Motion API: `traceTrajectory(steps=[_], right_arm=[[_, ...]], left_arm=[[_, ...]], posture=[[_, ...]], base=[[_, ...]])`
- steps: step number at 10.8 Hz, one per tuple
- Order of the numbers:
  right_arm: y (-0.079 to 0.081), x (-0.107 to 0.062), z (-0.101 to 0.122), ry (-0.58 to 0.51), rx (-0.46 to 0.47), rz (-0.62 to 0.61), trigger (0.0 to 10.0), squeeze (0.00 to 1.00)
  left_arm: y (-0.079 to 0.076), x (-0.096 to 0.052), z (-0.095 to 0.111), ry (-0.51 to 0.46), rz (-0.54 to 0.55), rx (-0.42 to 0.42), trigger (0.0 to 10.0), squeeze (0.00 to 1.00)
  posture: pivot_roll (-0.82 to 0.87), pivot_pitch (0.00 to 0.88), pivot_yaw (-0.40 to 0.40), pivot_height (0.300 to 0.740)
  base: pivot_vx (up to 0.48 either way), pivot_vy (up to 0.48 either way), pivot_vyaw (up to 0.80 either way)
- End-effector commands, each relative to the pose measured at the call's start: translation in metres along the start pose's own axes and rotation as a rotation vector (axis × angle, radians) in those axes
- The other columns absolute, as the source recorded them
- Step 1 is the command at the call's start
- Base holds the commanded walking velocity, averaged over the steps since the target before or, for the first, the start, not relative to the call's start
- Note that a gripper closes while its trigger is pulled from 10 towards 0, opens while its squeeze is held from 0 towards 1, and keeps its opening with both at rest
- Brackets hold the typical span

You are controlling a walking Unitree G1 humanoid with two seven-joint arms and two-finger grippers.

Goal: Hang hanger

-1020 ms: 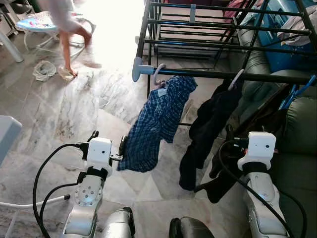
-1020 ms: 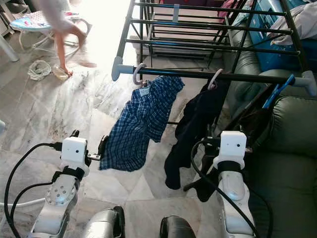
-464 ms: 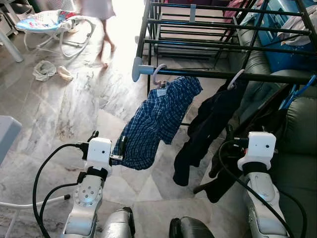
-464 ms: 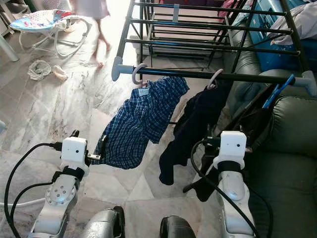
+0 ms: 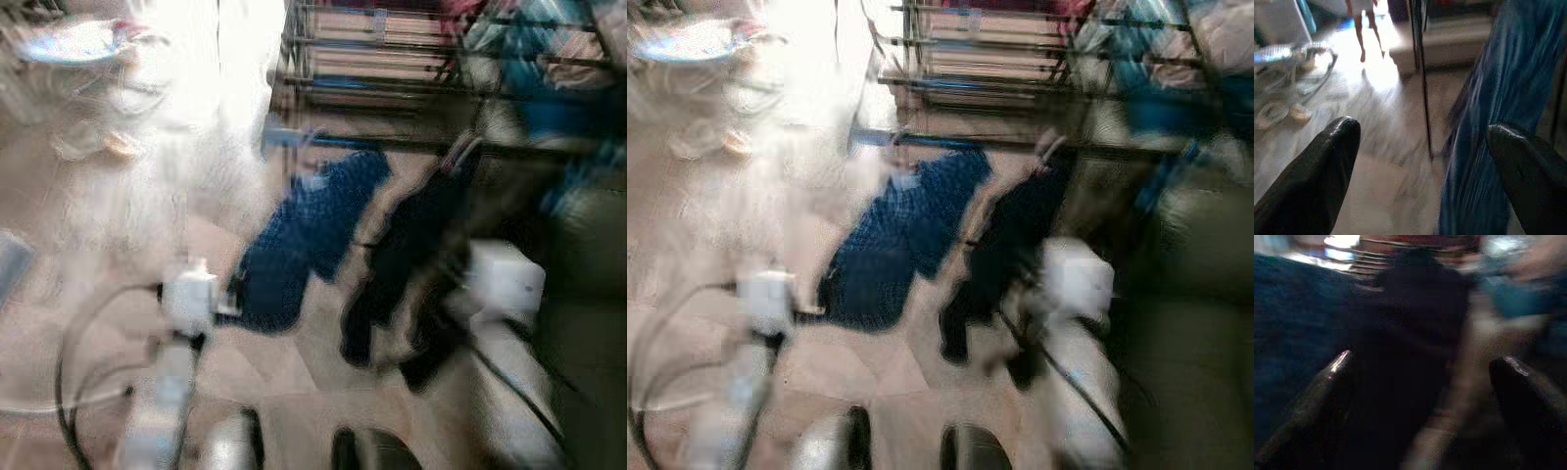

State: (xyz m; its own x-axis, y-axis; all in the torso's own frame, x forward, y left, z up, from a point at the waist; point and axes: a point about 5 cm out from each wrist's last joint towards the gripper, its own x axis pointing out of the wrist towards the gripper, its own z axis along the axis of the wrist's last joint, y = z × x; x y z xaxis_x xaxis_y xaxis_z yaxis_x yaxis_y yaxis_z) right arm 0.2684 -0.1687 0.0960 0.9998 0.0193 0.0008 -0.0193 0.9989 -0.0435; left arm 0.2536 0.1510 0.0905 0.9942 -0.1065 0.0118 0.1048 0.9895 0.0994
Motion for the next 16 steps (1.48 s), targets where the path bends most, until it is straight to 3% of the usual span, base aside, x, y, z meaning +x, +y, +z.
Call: traceTrajectory(steps=[1,5,7,9,12,14,16], right_arm=[[-0.008,-0.008,-0.020,0.077,0.059,0.033,10.0,0.00],[-0.014,-0.007,-0.018,0.053,0.064,0.034,10.0,0.00],[-0.030,0.000,-0.008,0.010,-0.047,-0.155,10.0,0.00],[-0.032,0.008,0.010,-0.064,-0.011,-0.166,10.0,0.00],[-0.030,0.005,0.014,-0.080,-0.133,-0.170,10.0,0.00],[-0.039,0.009,0.030,-0.155,-0.238,-0.270,10.0,0.00],[-0.053,0.010,0.032,-0.154,-0.290,-0.359,10.0,0.00]], left_arm=[[-0.006,-0.005,-0.009,0.039,-0.017,-0.036,10.0,0.00],[-0.003,-0.006,-0.008,0.054,-0.020,-0.036,10.0,0.00],[-0.002,-0.006,-0.009,0.060,-0.023,-0.031,10.0,0.00],[-0.001,-0.008,-0.009,0.066,-0.029,-0.026,10.0,0.00],[-0.002,-0.007,-0.009,0.069,-0.038,-0.026,10.0,0.00],[-0.003,-0.006,-0.009,0.069,-0.051,-0.023,10.0,0.00],[-0.002,-0.004,-0.008,0.065,-0.050,-0.020,10.0,0.00]], posture=[[0.00,0.204,-0.019,0.740],[0.00,0.215,-0.010,0.740],[0.00,0.227,-0.001,0.740],[0.01,0.230,0.003,0.740],[0.00,0.233,0.005,0.740],[0.00,0.231,0.010,0.740],[0.00,0.229,0.010,0.740]], base=[[0.000,0.000,0.00],[0.000,0.000,0.00],[0.000,0.000,0.00],[0.000,0.000,0.00],[0.000,0.000,0.00],[0.000,0.000,0.00],[0.000,0.000,0.00]])
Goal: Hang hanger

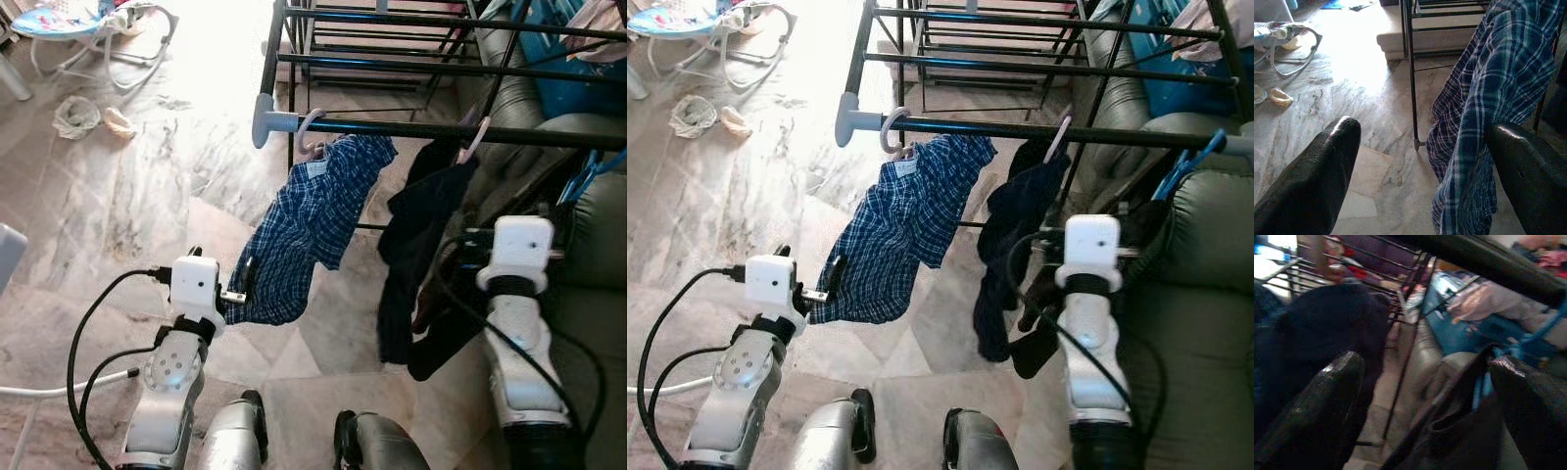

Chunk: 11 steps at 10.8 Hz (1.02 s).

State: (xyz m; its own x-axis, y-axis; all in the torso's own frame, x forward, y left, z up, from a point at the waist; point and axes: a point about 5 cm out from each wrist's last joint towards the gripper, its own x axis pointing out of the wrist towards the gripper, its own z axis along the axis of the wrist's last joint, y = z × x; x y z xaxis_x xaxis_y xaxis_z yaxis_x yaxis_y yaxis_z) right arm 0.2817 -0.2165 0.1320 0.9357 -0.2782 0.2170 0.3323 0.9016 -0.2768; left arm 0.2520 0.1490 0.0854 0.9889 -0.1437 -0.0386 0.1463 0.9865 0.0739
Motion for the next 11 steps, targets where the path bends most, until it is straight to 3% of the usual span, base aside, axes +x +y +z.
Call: traceTrajectory(steps=[1,3,4,5,7,8,10,11], right_arm=[[-0.002,0.001,-0.004,0.020,0.009,-0.002,10.0,0.00],[0.027,-0.007,-0.003,0.049,0.171,0.226,10.0,0.00],[0.045,-0.023,-0.005,0.070,0.198,0.397,10.0,0.00],[0.049,-0.037,-0.006,0.060,0.182,0.454,10.0,0.00],[0.044,-0.044,-0.009,0.064,0.187,0.441,10.0,0.00],[0.039,-0.047,-0.006,0.005,0.037,0.451,10.0,0.00],[0.028,-0.044,0.001,-0.086,-0.082,0.355,10.0,0.00],[0.021,-0.042,0.009,-0.109,-0.082,0.309,10.0,0.00]], left_arm=[[0.001,-0.003,-0.003,0.020,-0.007,0.006,10.0,0.00],[0.000,-0.003,-0.005,0.025,-0.011,0.009,10.0,0.00],[0.000,-0.002,-0.005,0.026,-0.011,0.012,10.0,0.00],[0.000,-0.002,-0.004,0.025,-0.013,0.014,10.0,0.00],[-0.001,-0.001,-0.005,0.024,-0.017,0.014,10.0,0.00],[-0.002,0.000,-0.004,0.022,-0.022,0.016,10.0,0.00],[-0.001,0.001,-0.004,0.019,-0.026,0.019,10.0,0.00],[-0.001,0.001,-0.003,0.017,-0.025,0.022,10.0,0.00]], posture=[[0.00,0.229,0.010,0.740],[0.01,0.226,0.009,0.740],[0.01,0.225,0.009,0.740],[0.01,0.226,0.009,0.740],[0.00,0.224,0.011,0.740],[0.00,0.221,0.013,0.740],[0.00,0.218,0.012,0.740],[0.00,0.212,0.010,0.740]], base=[[0.000,0.000,0.00],[0.000,0.000,0.00],[0.000,0.000,0.00],[0.000,0.000,0.00],[0.000,0.000,0.00],[0.000,0.000,0.00],[0.000,0.000,0.00],[0.000,0.000,0.00]])
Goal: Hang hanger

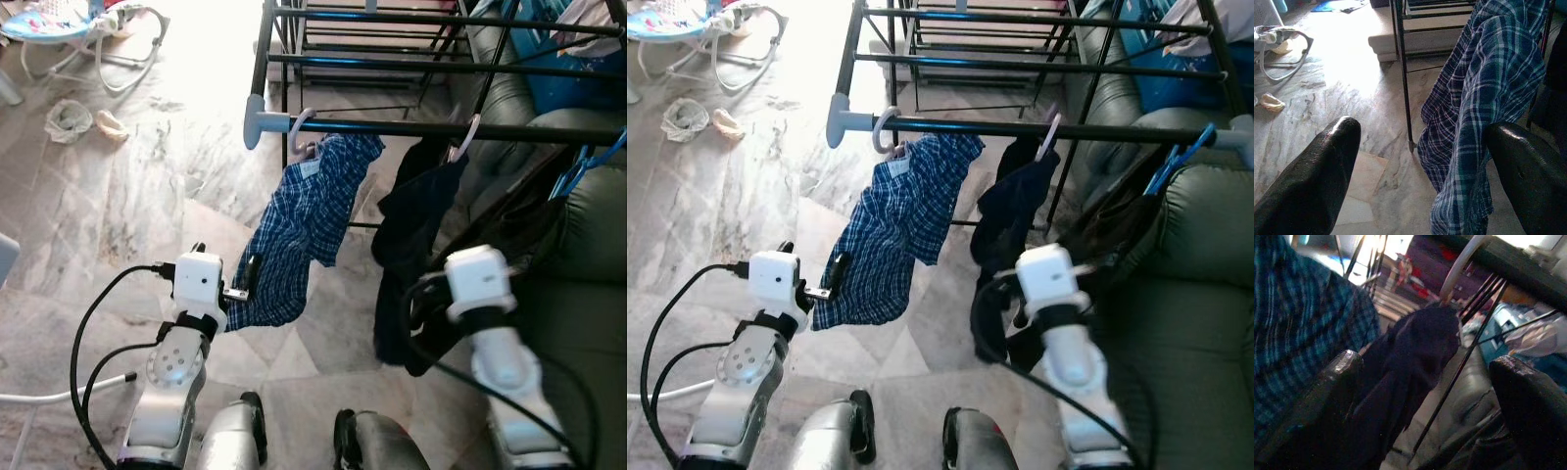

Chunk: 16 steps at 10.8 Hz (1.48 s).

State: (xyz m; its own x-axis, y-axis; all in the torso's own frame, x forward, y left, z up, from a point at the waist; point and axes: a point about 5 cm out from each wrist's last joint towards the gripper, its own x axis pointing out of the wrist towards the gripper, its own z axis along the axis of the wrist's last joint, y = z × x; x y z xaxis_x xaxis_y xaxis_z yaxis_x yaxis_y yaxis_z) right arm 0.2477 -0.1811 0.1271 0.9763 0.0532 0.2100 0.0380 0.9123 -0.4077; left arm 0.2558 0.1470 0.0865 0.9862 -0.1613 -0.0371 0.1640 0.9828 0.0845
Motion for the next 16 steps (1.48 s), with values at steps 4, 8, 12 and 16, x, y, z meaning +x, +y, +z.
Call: traceTrajectory(steps=[4,8,12,16], right_arm=[[0.002,-0.065,0.003,0.116,0.085,0.016,10.0,0.00],[-0.010,-0.049,0.015,0.100,0.135,-0.120,10.0,0.00],[-0.010,-0.024,0.003,0.154,0.139,-0.122,10.0,0.00],[-0.027,0.022,0.002,0.112,0.137,-0.204,10.0,0.00]], left_arm=[[0.011,-0.017,0.006,-0.001,0.019,0.030,10.0,0.00],[0.008,-0.013,0.011,-0.001,-0.004,0.030,10.0,0.00],[0.002,-0.021,0.013,0.001,0.042,-0.023,10.0,0.00],[0.007,-0.017,0.021,-0.022,0.067,-0.016,10.0,0.00]], posture=[[-0.04,0.258,0.022,0.740],[-0.06,0.275,0.033,0.740],[-0.02,0.275,-0.047,0.740],[0.02,0.305,-0.056,0.740]], base=[[0.000,0.000,0.00],[0.000,0.000,0.00],[0.000,0.000,-0.60],[0.000,0.000,-0.33]])
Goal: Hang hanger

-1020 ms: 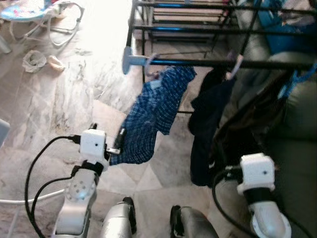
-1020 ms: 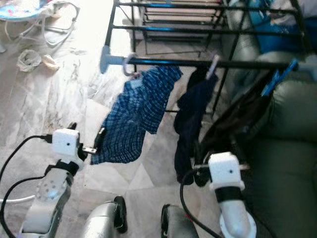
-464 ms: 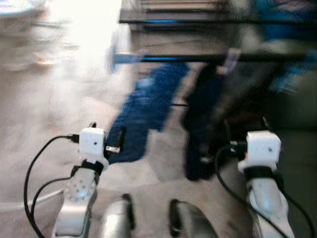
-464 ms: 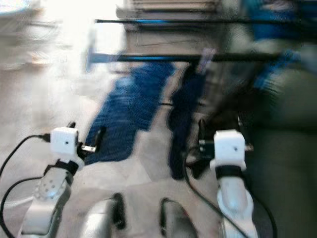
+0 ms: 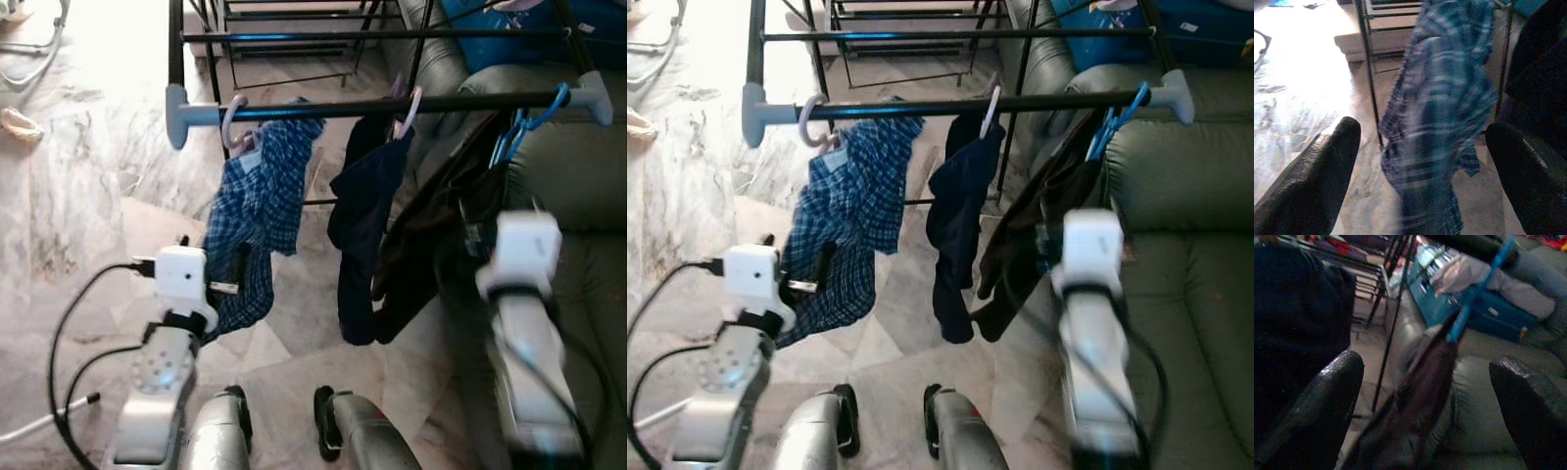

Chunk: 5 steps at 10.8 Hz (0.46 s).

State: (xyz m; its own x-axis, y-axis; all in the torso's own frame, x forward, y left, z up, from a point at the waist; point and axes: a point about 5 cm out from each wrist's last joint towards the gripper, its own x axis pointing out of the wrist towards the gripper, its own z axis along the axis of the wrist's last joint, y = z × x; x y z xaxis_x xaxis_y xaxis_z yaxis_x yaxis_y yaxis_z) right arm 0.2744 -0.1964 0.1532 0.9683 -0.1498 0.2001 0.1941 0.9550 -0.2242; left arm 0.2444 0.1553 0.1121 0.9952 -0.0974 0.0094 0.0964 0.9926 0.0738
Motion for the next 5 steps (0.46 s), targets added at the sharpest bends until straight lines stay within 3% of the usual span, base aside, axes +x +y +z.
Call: traceTrajectory(steps=[1,3,5], right_arm=[[-0.004,0.003,-0.013,0.067,0.037,-0.044,10.0,0.00],[0.001,0.031,-0.026,0.120,0.047,-0.062,10.0,0.00],[-0.011,0.052,-0.026,0.122,0.040,-0.159,10.0,0.00]], left_arm=[[0.004,-0.004,-0.006,0.026,0.012,0.009,10.0,0.00],[0.006,0.001,-0.006,0.035,0.025,0.021,10.0,0.00],[0.004,0.000,-0.003,0.029,-0.028,0.067,10.0,0.00]], posture=[[0.01,0.315,-0.061,0.740],[0.01,0.325,-0.050,0.740],[0.04,0.337,-0.032,0.740]], base=[[0.000,0.000,0.00],[0.000,0.000,0.00],[0.000,0.000,0.00]])
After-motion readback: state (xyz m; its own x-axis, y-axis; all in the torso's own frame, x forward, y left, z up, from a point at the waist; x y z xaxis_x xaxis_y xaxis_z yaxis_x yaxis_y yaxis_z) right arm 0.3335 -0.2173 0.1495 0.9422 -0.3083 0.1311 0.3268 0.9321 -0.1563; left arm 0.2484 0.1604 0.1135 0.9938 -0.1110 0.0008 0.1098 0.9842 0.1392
